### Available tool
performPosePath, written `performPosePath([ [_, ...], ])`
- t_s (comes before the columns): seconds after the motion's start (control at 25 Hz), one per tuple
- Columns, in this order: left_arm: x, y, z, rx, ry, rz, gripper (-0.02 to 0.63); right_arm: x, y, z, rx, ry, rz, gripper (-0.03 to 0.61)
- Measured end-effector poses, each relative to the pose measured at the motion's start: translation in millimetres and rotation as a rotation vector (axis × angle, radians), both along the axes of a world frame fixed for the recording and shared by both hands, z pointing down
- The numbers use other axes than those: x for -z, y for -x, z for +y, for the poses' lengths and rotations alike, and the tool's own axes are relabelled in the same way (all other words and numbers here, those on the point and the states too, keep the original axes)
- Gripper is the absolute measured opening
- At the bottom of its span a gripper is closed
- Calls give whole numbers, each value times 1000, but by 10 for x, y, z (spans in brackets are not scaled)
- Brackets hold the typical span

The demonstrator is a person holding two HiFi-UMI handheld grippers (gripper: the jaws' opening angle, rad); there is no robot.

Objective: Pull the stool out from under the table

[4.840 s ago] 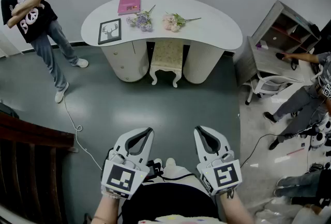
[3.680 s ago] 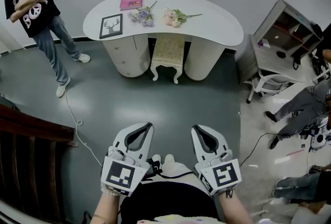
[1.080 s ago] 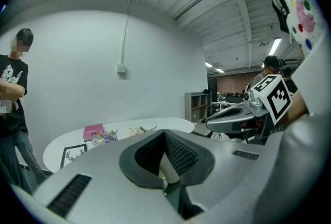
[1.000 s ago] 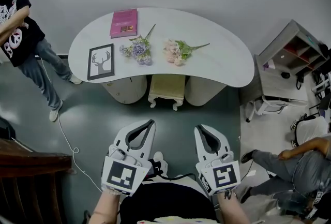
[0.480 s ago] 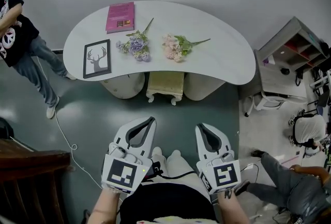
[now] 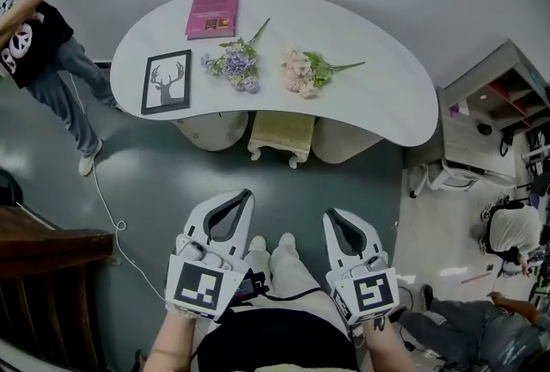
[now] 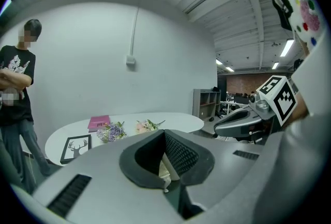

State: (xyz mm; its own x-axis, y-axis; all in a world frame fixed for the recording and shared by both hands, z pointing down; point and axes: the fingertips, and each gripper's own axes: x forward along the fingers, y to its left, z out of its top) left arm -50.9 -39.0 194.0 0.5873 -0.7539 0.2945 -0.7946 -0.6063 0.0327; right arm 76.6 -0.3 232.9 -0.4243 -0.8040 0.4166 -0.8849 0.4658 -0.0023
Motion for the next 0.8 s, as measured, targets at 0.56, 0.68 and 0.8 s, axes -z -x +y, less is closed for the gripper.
performPosePath([
  [0.56, -649, 84, -116, 95, 50, -18, 17, -672, -128, -165, 63, 88, 40, 40],
  [0.68, -868, 102, -171, 110, 79, -10, 17, -874, -175, -260, 72, 110, 53, 40],
  [0.8, -1108, 122, -246, 119, 104, -3, 17, -1096, -195, -372, 76, 127, 63, 40],
])
